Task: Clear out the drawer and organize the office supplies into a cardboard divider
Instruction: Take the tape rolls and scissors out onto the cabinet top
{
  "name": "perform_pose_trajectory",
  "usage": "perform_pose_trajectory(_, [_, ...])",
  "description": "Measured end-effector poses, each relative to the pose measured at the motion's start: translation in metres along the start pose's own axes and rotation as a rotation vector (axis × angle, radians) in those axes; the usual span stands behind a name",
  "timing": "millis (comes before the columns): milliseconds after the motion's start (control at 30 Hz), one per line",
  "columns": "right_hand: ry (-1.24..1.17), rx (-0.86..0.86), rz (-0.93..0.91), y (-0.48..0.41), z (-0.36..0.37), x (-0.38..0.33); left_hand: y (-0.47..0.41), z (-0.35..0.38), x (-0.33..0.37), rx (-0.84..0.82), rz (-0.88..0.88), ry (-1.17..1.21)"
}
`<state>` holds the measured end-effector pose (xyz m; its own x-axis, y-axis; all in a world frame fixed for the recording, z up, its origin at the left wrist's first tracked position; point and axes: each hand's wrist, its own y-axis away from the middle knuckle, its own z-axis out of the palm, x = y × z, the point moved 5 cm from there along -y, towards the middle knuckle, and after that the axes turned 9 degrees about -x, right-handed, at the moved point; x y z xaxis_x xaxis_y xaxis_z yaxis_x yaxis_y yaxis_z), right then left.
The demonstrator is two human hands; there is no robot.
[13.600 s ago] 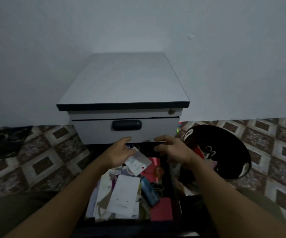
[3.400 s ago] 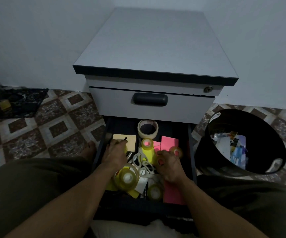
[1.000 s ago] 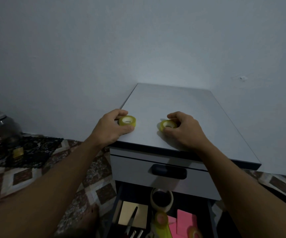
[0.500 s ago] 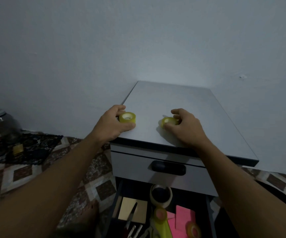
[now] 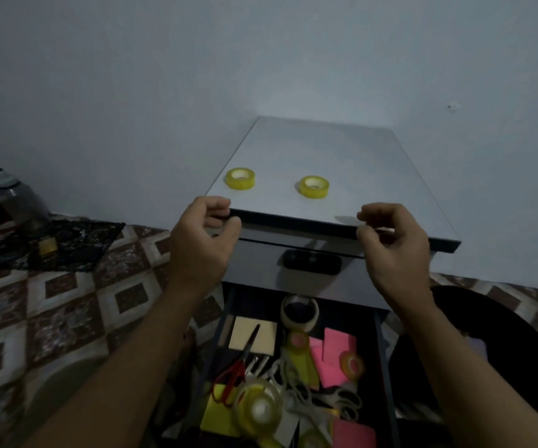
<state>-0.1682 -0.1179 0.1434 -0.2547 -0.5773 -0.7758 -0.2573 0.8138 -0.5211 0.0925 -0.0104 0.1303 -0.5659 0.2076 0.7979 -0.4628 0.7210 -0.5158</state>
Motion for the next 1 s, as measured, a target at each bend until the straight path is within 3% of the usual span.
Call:
perform_pose_trajectory(133, [0.030,-0.099,0.069,0.049,0.004,0.033,0.044,0.033,-0.026,-0.297,-0.248,0.067])
perform_pose_trajectory(300, [0.034,-0.293,0.356,0.113,0.024,0.095,0.092,0.073,-0.068,-0.642,-0.417,-0.029])
perform_pose_trajectory(467, [0.038,-0.618,0.613,0.179,0.048,0.132,0.148,0.096,-0.104,-0.959,-0.511,-0.136])
perform_pose_trajectory(567, [0.054,-0.803,0.638,0.207,0.063,0.132,0.177,0.104,-0.118,-1.118,-0.566,-0.208])
perform_pose_trajectory(700, [0.241,-1.030,0.575,0.228,0.078,0.139,0.197,0.108,-0.125,-1.189,-0.537,-0.350])
perform_pose_trajectory(1000, [0.544,-1.081,0.485,0.231,0.087,0.142,0.206,0.111,-0.132,-1.210,-0.408,-0.502])
